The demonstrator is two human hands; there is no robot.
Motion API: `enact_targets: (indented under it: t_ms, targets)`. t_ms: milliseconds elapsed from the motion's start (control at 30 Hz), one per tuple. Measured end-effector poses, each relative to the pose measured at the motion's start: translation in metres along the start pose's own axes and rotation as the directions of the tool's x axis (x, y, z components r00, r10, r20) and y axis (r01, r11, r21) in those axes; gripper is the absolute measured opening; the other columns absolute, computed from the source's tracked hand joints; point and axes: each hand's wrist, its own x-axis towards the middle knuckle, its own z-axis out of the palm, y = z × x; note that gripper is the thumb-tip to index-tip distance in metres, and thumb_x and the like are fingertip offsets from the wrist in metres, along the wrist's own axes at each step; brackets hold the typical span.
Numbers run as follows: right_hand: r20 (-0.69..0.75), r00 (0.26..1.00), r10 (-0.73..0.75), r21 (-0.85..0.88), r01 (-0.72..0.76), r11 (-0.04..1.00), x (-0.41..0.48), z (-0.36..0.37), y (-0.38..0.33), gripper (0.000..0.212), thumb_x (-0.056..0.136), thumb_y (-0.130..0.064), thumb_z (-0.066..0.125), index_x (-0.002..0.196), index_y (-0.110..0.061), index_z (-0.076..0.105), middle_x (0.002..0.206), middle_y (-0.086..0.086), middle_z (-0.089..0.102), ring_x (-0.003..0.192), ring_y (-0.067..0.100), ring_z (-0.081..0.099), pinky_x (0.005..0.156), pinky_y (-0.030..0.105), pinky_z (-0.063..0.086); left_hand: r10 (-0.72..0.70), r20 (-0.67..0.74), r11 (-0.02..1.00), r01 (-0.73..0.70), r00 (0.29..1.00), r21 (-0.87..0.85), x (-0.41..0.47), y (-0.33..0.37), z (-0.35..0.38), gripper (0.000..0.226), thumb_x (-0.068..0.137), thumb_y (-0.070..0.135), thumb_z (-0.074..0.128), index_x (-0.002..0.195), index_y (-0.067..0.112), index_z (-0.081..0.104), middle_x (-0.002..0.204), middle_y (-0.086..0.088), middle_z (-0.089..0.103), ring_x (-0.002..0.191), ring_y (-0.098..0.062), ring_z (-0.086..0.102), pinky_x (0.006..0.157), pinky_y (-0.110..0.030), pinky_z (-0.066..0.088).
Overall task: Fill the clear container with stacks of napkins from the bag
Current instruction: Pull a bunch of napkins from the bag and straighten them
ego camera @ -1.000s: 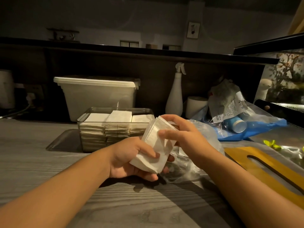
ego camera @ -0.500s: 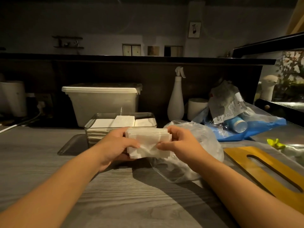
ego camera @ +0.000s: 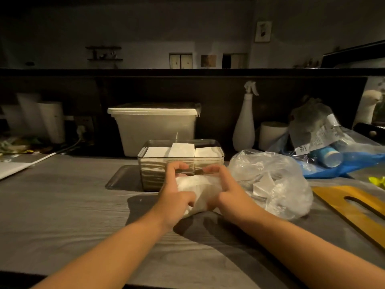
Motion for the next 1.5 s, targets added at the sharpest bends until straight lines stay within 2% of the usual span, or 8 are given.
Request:
enact_targets:
  t_ms: [133, 233, 433, 700, 1067, 1233, 1367, 1500]
  targets:
    - [-0.111, 0.992, 0.057, 0.243, -0.028, 0.97, 0.006, -0.01, 0.007, 0.064, 0.067, 0.017, 0.053, 0.113, -0.027, 0.061, 0.118, 0.01, 0.065, 0.108, 0.032, 0.061, 0.089, 0.05, 0.056, -0.02, -0.067, 1.0, 0.019, 0.998, -0.017, 0.004, -0.007, -0.006, 0.065, 0.077, -0.021, 0.051, 0.115, 0.032, 0.045, 0.105, -0.015, 0.056, 0.084, -0.023, 0.057, 0.059, -0.026, 0.047]
    - [-0.145, 0.989, 0.044, 0.219, -0.011, 0.976, 0.005, -0.021, 0.013, 0.055, 0.074, 0.022, 0.059, 0.105, -0.023, 0.067, 0.112, 0.012, 0.071, 0.102, 0.032, 0.068, 0.081, 0.043, 0.059, -0.016, -0.073, 0.999, 0.018, 0.997, 0.029, 0.006, -0.012, -0.007, 0.062, 0.081, -0.019, 0.05, 0.107, 0.037, 0.048, 0.105, -0.017, 0.058, 0.083, -0.028, 0.058, 0.058, -0.03, 0.047]
    - [-0.236, 0.971, -0.039, 0.185, 0.084, 0.979, 0.004, -0.011, 0.005, 0.049, 0.078, 0.024, 0.058, 0.107, -0.015, 0.064, 0.106, 0.007, 0.069, 0.097, 0.019, 0.067, 0.071, 0.025, 0.057, 0.053, -0.147, 0.996, -0.064, 0.988, -0.067, 0.004, -0.004, 0.004, 0.05, 0.083, -0.02, 0.046, 0.114, 0.019, 0.05, 0.099, -0.004, 0.053, 0.08, -0.014, 0.05, 0.05, -0.009, 0.041]
    - [-0.109, 0.991, 0.08, 0.111, -0.068, 0.991, 0.001, 0.003, 0.0, 0.059, 0.063, 0.001, 0.056, 0.114, -0.031, 0.054, 0.115, 0.005, 0.054, 0.101, 0.026, 0.056, 0.065, 0.031, 0.048, -0.005, -0.04, 0.997, 0.002, 0.999, -0.081, 0.004, -0.006, 0.004, 0.067, 0.073, -0.022, 0.045, 0.113, 0.03, 0.043, 0.103, -0.015, 0.049, 0.084, -0.026, 0.051, 0.052, -0.028, 0.046]
    - [-0.235, 0.972, 0.009, 0.169, 0.032, 0.985, 0.004, -0.003, 0.006, 0.051, 0.08, 0.021, 0.05, 0.108, -0.02, 0.06, 0.107, 0.011, 0.064, 0.09, 0.02, 0.063, 0.067, 0.028, 0.057, 0.079, -0.201, 0.997, -0.08, 0.976, 0.004, 0.011, -0.018, 0.005, 0.059, 0.084, -0.019, 0.047, 0.101, 0.037, 0.047, 0.103, -0.012, 0.058, 0.087, -0.026, 0.061, 0.055, -0.024, 0.049]
    - [-0.117, 0.992, 0.055, 0.025, -0.053, 0.998, 0.001, 0.004, 0.004, 0.054, 0.08, 0.014, 0.049, 0.118, -0.024, 0.049, 0.102, 0.008, 0.058, 0.078, 0.018, 0.059, 0.047, 0.016, 0.045, 0.017, -0.035, 0.997, -0.014, 0.999, 0.074, 0.011, -0.015, 0.011, 0.064, 0.077, -0.022, 0.047, 0.107, 0.034, 0.038, 0.106, -0.011, 0.046, 0.087, -0.024, 0.053, 0.06, -0.033, 0.048]
    - [-0.144, 0.987, 0.068, -0.011, -0.07, 0.997, 0.002, -0.001, 0.004, 0.05, 0.082, 0.01, 0.05, 0.115, -0.027, 0.048, 0.106, 0.01, 0.056, 0.082, 0.02, 0.057, 0.051, 0.024, 0.046, -0.035, -0.066, 0.998, 0.038, 0.997, 0.05, 0.011, -0.014, 0.001, 0.064, 0.078, -0.02, 0.047, 0.107, 0.036, 0.039, 0.106, -0.016, 0.051, 0.089, -0.027, 0.053, 0.068, -0.037, 0.049]
    - [-0.146, 0.985, 0.094, -0.028, -0.099, 0.995, -0.001, -0.014, 0.006, 0.039, 0.087, 0.005, 0.056, 0.11, -0.026, 0.056, 0.108, 0.007, 0.063, 0.09, 0.022, 0.063, 0.065, 0.031, 0.054, -0.03, -0.021, 0.993, 0.033, 0.999, 0.11, 0.007, -0.013, -0.01, 0.062, 0.083, -0.017, 0.056, 0.109, 0.037, 0.039, 0.107, -0.015, 0.056, 0.081, -0.021, 0.056, 0.053, -0.018, 0.046]
